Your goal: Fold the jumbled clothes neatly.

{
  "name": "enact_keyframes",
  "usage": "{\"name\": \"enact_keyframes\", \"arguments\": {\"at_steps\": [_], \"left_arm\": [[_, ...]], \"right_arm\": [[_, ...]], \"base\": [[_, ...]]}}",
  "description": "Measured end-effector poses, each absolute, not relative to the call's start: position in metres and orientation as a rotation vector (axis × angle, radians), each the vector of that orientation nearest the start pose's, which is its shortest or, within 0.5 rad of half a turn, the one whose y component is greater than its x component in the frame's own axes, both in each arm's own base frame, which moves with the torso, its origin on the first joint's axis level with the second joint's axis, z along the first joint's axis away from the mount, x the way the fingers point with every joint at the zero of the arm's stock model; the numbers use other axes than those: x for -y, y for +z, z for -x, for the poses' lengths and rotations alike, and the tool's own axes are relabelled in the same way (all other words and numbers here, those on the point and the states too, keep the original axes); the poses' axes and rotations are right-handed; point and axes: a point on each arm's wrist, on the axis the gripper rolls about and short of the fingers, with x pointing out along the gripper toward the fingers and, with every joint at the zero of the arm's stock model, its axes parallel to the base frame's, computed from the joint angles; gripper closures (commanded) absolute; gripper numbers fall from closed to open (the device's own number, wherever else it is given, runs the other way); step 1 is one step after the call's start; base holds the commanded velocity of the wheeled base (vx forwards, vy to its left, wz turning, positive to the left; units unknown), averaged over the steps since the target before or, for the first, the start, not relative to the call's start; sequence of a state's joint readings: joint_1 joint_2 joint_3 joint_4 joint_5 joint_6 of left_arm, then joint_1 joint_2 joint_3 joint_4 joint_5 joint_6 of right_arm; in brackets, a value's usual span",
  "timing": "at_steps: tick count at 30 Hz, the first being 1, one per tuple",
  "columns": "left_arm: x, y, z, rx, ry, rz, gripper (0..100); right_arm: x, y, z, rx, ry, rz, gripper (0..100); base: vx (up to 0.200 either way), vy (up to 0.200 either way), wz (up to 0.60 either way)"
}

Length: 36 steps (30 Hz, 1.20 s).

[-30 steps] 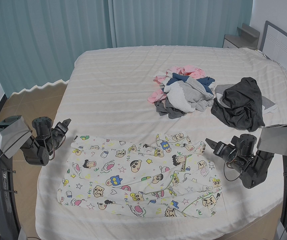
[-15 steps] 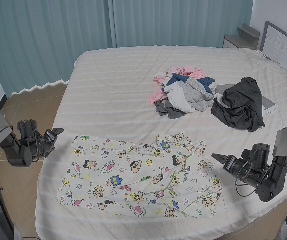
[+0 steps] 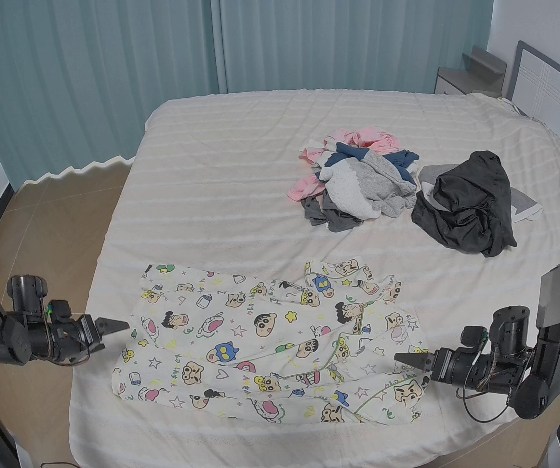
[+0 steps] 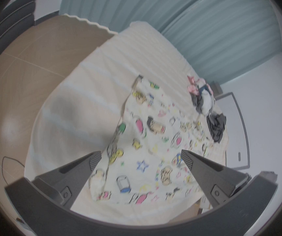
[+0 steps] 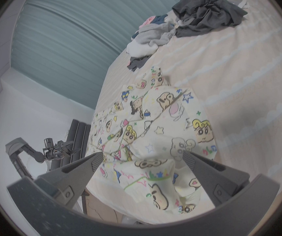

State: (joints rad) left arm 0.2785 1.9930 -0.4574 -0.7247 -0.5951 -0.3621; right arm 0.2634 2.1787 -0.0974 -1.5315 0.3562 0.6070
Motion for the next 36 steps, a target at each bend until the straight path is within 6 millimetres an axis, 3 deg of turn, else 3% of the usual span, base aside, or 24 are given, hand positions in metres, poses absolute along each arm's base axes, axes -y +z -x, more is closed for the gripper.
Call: {"name": "enact_keyframes", "arguments": {"at_steps": [7, 14, 23, 28, 36], "left_arm": [[-0.063, 0.01, -0.247, -0.874, -0.241, 0.75, 0], [-0.062, 0.004, -0.242, -0.896, -0.267, 0.781, 0], [-0.062, 0.0, -0.239, -0.9, -0.277, 0.769, 0], [-0.061, -0.005, -0.239, -0.858, -0.304, 0.697, 0], [-0.06, -0.016, -0.236, -0.844, -0.284, 0.654, 0]], "right_arm": [[-0.069, 0.003, -0.221, -0.755, 0.419, -0.601, 0], [-0.069, 0.025, -0.209, -0.745, 0.353, -0.828, 0], [-0.099, 0.05, -0.187, -0.747, 0.498, -0.858, 0], [-0.114, 0.044, -0.179, -0.786, 0.502, -0.816, 0], [-0.126, 0.014, -0.178, -0.875, 0.418, -0.758, 0]], "base": [[0.0, 0.0, 0.0], [0.0, 0.0, 0.0], [0.0, 0.0, 0.0], [0.0, 0.0, 0.0], [0.0, 0.0, 0.0]]}}
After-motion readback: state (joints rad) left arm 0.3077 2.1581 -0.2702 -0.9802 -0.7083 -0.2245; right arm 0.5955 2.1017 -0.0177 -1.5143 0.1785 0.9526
